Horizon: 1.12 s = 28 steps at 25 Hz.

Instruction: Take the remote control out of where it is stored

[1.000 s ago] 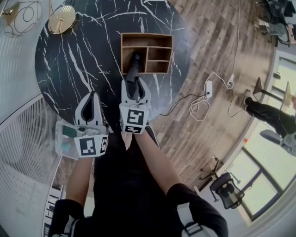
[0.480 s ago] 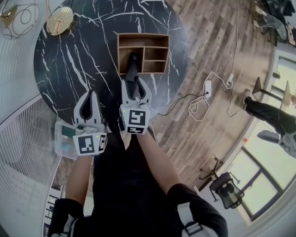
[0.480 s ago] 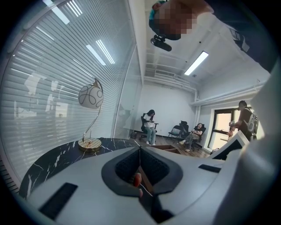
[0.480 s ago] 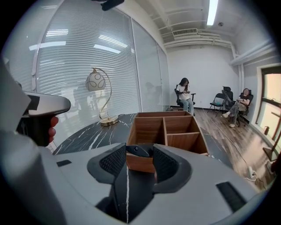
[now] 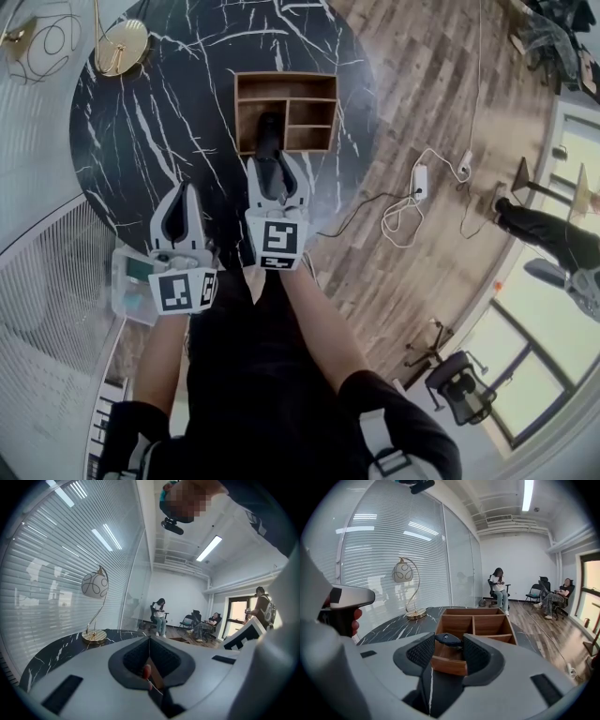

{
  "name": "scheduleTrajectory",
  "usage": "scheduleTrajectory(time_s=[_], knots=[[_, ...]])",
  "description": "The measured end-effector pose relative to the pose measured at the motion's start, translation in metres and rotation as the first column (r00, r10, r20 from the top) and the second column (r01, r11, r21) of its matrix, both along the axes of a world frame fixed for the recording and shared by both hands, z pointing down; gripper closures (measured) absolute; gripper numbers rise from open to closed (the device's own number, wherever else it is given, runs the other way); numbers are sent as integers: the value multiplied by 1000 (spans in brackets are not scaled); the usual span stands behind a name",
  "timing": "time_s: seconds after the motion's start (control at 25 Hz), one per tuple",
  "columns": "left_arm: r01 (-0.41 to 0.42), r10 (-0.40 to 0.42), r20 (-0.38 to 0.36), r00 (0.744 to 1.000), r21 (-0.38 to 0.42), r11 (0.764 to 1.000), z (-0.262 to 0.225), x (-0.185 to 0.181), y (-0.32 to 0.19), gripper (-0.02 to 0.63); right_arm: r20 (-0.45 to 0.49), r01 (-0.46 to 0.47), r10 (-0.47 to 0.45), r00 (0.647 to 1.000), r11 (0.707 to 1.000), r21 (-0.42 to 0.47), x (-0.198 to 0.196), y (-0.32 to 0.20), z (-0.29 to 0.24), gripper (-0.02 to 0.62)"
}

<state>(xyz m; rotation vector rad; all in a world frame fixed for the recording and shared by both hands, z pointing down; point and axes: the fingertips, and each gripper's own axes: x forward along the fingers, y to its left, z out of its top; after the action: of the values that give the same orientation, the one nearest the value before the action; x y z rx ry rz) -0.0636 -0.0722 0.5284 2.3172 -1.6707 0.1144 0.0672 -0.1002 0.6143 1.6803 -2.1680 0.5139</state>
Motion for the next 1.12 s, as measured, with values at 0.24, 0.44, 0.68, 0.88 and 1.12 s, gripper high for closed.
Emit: scheduleTrajectory(time_s=[0.24,0.44,0.68,0.88,1.12], knots=[[5,-5,0,1000,-1,1000,-1,-1,-2,597,8,-4,3,1000,1000,18,2,-7,-5,407],[7,-7,1,1000,5,1000,-5,-2,-5,597,6,1,-1,1000,1000,30,1,-11,-10,407],[7,-7,2,1000,12,1000,-9,-2,-9,597,3,8,-8,1000,999,37,2,-14,-17,407],[6,-6,-1,1000,13,1000,-11,1,-10,597,4,14,-15,1000,999,42,4,-13,-21,408],[7,-7,-1,1000,18,1000,-15,4,-12,597,10,14,-14,1000,999,44,7,-13,-24,408]])
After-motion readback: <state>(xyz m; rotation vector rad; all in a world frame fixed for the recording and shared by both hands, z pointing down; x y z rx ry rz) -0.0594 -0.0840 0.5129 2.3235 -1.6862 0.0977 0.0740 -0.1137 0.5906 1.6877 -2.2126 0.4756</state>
